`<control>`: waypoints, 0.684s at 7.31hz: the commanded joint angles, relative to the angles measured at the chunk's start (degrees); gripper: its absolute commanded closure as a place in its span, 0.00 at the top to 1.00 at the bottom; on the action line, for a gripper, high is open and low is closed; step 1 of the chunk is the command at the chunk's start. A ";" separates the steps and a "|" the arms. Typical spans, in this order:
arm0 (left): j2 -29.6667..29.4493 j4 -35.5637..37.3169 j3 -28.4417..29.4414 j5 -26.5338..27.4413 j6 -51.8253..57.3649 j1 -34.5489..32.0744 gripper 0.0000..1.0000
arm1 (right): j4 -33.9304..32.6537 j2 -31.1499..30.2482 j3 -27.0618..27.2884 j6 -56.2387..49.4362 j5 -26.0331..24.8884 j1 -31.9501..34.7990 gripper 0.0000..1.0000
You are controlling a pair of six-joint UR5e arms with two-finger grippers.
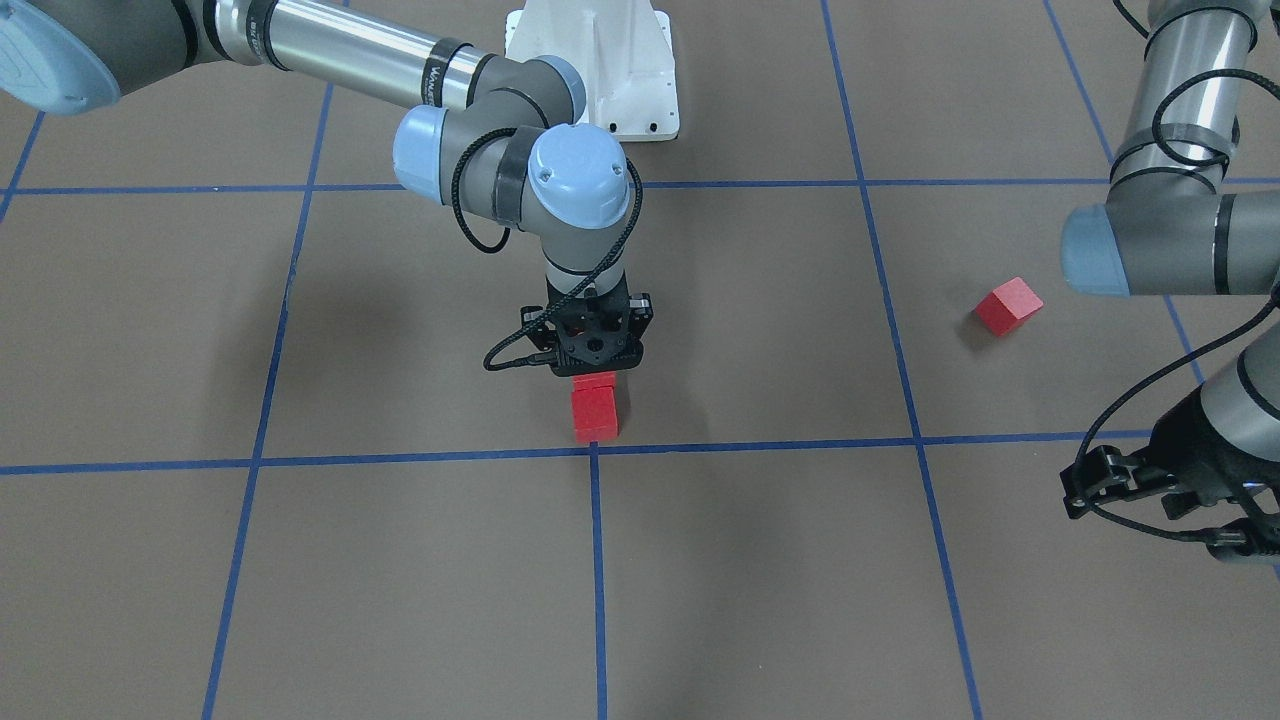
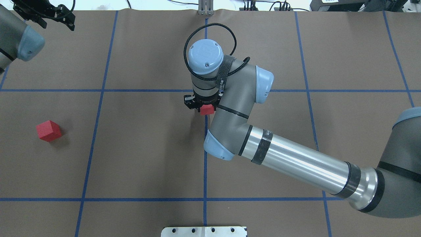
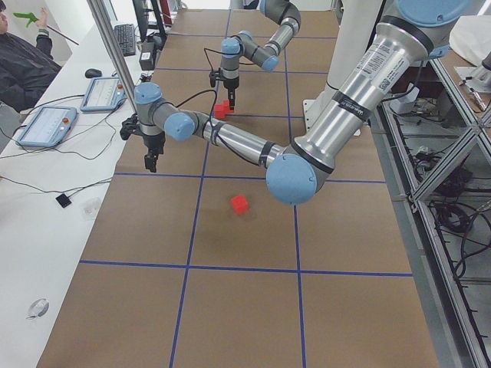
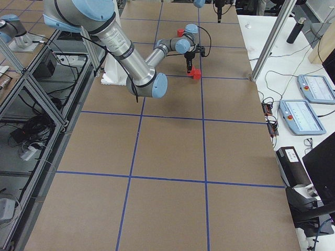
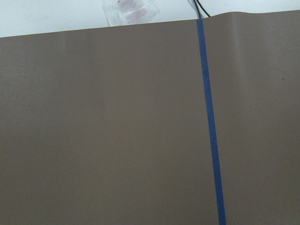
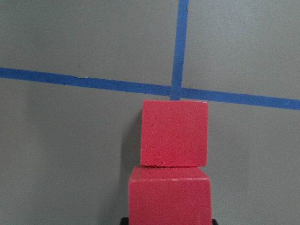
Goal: Form red blocks into L shape at center
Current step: 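Lower the red cube with the right gripper against the center cube, nearer the robot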
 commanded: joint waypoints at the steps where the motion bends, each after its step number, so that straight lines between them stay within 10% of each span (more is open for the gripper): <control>1: 0.00 -0.04 0.15 0.05 0.00 0.09 1.00 | 0.11 0.03 -0.32 0.00 -0.01 -0.01 0.41; 5: 0.00 0.05 0.33 0.05 0.09 0.00 1.00 | 0.20 0.03 -0.41 0.17 -0.01 -0.01 0.42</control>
